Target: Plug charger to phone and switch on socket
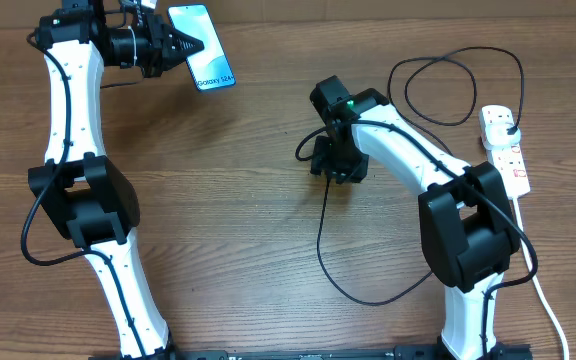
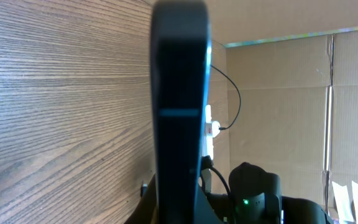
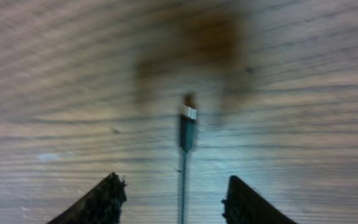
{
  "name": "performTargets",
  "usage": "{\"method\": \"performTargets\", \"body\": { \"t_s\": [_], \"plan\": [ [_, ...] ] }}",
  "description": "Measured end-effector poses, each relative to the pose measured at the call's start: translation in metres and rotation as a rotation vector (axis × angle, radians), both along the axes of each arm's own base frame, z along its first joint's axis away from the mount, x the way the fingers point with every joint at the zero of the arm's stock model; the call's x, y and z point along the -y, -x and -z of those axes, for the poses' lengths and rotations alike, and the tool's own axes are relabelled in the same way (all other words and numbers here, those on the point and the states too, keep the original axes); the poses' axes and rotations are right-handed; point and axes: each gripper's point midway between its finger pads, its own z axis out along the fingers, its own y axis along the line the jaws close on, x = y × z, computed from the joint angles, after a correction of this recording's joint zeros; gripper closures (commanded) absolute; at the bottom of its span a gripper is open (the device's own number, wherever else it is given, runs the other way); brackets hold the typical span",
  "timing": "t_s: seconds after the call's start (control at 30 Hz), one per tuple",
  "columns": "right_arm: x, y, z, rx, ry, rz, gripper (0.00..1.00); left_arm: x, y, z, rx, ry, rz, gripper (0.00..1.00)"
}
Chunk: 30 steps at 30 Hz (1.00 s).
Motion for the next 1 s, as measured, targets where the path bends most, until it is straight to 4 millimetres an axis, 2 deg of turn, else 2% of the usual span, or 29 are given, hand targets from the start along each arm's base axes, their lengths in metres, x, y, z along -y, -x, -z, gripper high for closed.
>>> {"method": "performTargets", "body": {
  "t_s": [0.1, 0.17, 0.57, 0.87, 1.0],
  "plan": [
    [-0.010, -0.003, 0.002, 0.029, -0.014, 0.007, 0.55, 0.000, 0.000, 0.000, 0.000, 0.000, 0.000, 0.96],
    [-0.012, 0.002, 0.007, 0.023, 0.000, 0.026, 0.57, 0.000, 0.000, 0.000, 0.000, 0.000, 0.000, 0.96],
    [0.005, -0.001, 0.010, 0.051, 0.097, 0.064, 0.55, 0.000, 0.000, 0.000, 0.000, 0.000, 0.000, 0.96],
    [0.006, -0.003, 0.012, 0.060, 0.104, 0.068, 0.59, 0.000, 0.000, 0.000, 0.000, 0.000, 0.000, 0.96],
    [0.007, -0.002, 0.023, 0.039, 0.116, 0.067, 0.66, 0.000, 0.000, 0.000, 0.000, 0.000, 0.000, 0.96]
  ]
}}
